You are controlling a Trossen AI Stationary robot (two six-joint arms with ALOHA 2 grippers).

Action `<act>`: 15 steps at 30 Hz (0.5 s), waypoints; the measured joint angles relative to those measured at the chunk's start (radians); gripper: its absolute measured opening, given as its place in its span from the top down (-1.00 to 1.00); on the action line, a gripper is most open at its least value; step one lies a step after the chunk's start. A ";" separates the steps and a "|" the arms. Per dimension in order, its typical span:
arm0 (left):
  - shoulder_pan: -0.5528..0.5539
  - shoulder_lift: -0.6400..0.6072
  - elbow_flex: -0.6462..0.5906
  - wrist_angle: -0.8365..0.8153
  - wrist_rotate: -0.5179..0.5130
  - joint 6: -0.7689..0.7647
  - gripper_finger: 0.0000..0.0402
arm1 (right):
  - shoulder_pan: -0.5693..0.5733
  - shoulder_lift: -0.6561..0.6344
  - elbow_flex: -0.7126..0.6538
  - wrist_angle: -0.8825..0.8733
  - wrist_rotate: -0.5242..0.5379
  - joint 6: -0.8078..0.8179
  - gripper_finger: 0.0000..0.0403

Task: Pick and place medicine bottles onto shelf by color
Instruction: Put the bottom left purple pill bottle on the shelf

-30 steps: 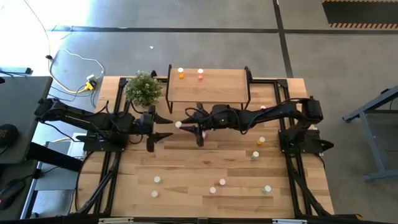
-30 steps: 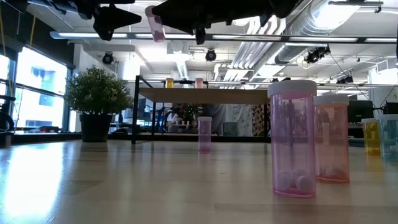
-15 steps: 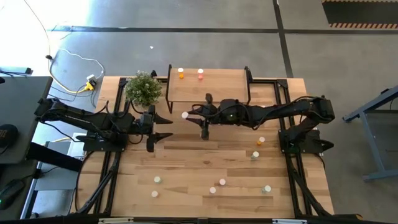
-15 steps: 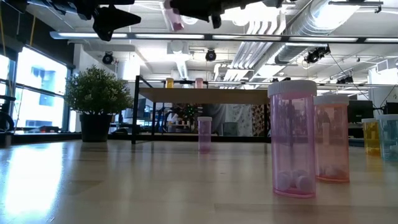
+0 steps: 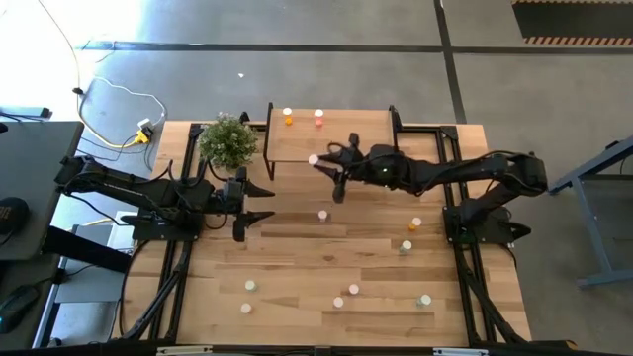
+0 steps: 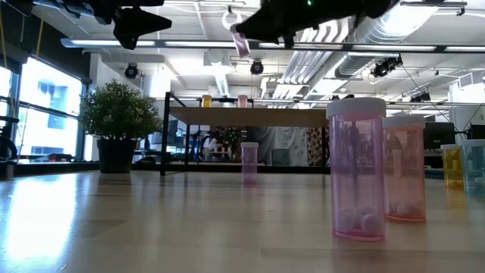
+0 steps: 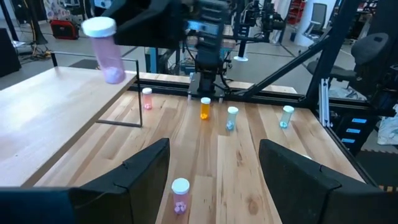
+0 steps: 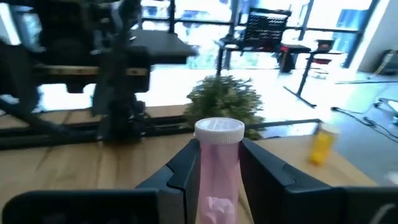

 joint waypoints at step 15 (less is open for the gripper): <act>0.000 0.000 0.000 0.000 -0.018 0.009 -0.19 | -0.200 -0.014 -0.276 0.446 0.013 0.020 0.54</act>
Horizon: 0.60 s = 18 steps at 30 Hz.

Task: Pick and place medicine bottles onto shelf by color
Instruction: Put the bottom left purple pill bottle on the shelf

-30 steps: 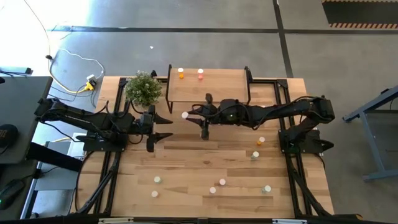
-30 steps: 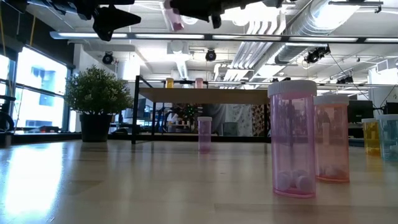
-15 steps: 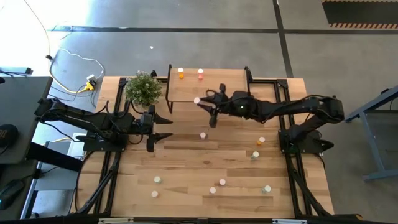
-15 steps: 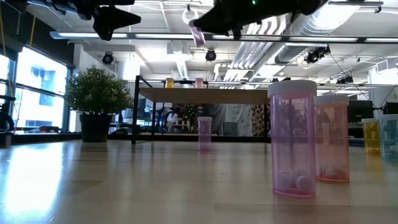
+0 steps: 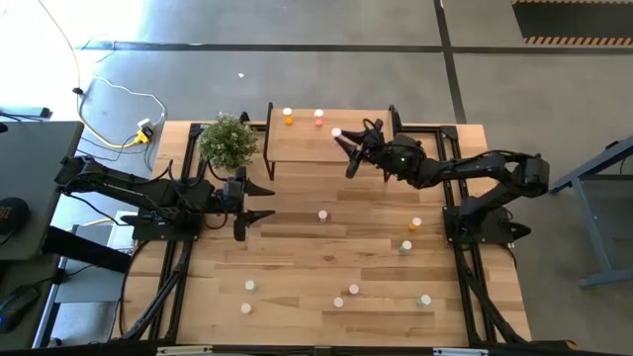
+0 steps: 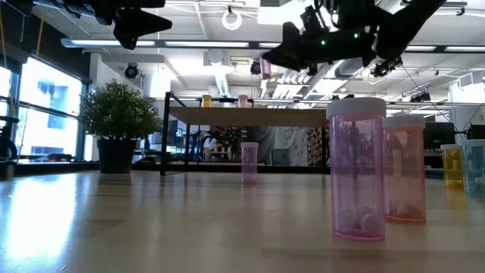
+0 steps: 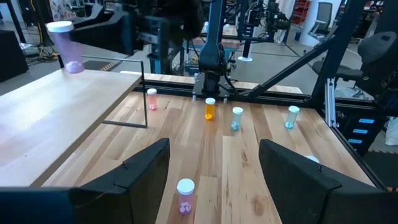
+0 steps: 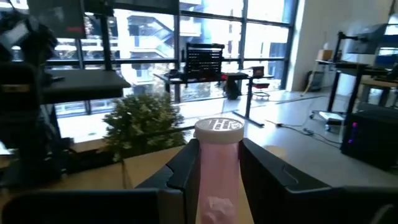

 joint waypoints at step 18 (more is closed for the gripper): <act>0.000 0.000 0.000 0.001 -0.003 0.000 -0.19 | -0.041 0.216 0.003 0.270 0.235 -0.030 0.54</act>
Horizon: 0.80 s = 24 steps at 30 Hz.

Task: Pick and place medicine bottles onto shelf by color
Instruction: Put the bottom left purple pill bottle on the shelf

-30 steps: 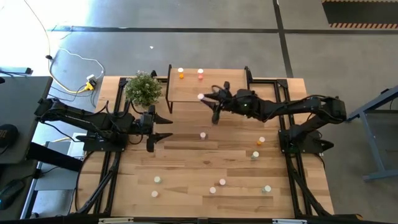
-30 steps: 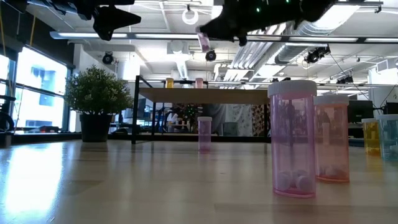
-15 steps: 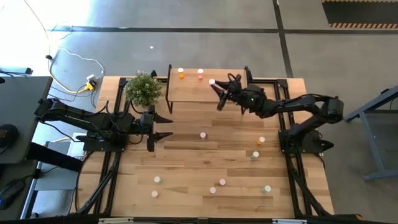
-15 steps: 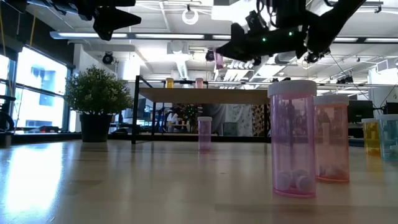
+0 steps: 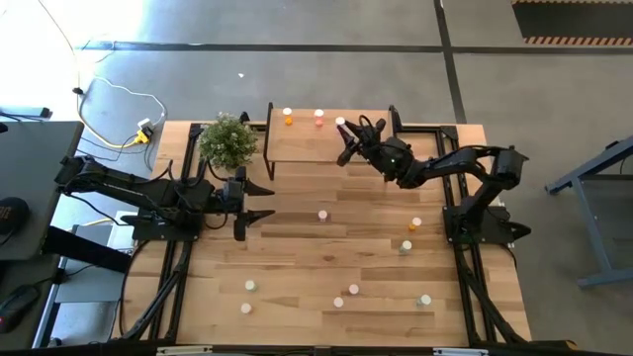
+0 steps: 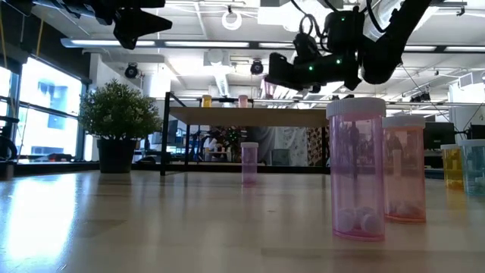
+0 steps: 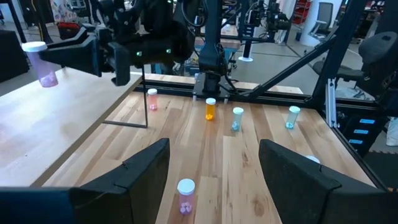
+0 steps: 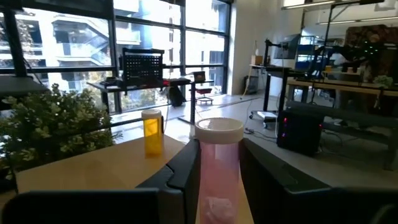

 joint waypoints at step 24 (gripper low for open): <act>0.000 0.000 0.000 -0.002 0.003 0.018 -0.19 | 0.027 0.131 0.153 -0.065 0.360 0.030 0.54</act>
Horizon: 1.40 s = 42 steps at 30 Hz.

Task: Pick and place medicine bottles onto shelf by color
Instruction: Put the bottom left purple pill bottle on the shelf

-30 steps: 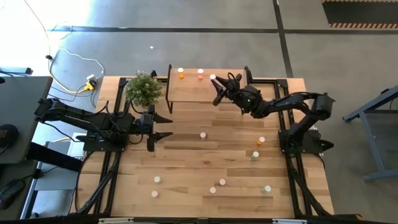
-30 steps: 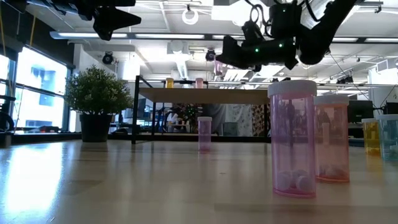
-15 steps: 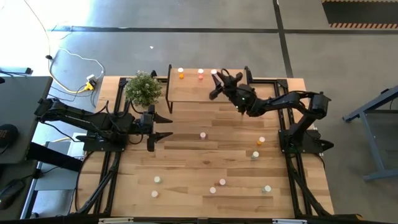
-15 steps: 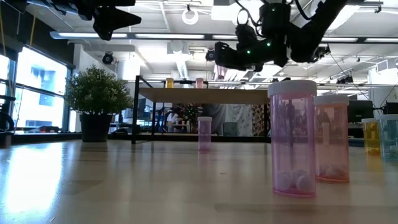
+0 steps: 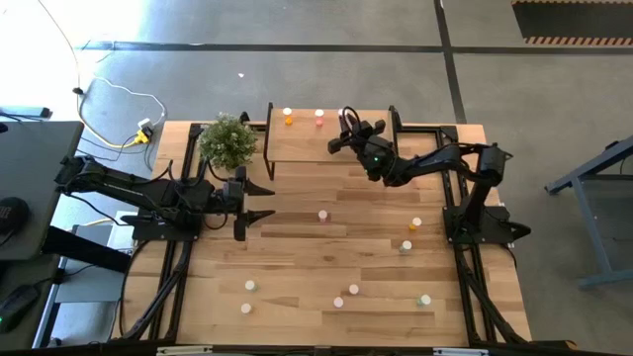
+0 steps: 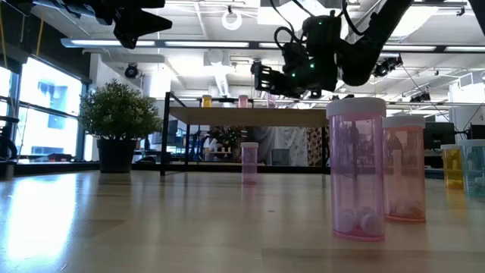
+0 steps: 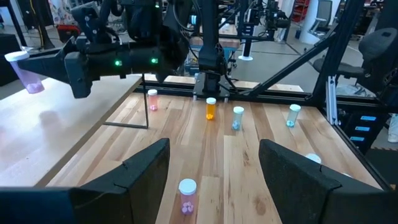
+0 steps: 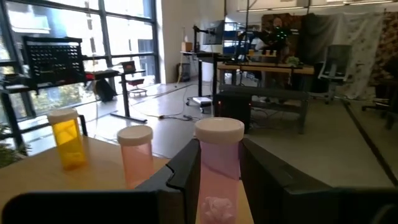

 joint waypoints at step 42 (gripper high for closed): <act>0.000 0.000 0.000 -0.002 0.000 -0.001 -0.19 | -0.005 0.000 0.105 -0.352 0.155 0.181 0.54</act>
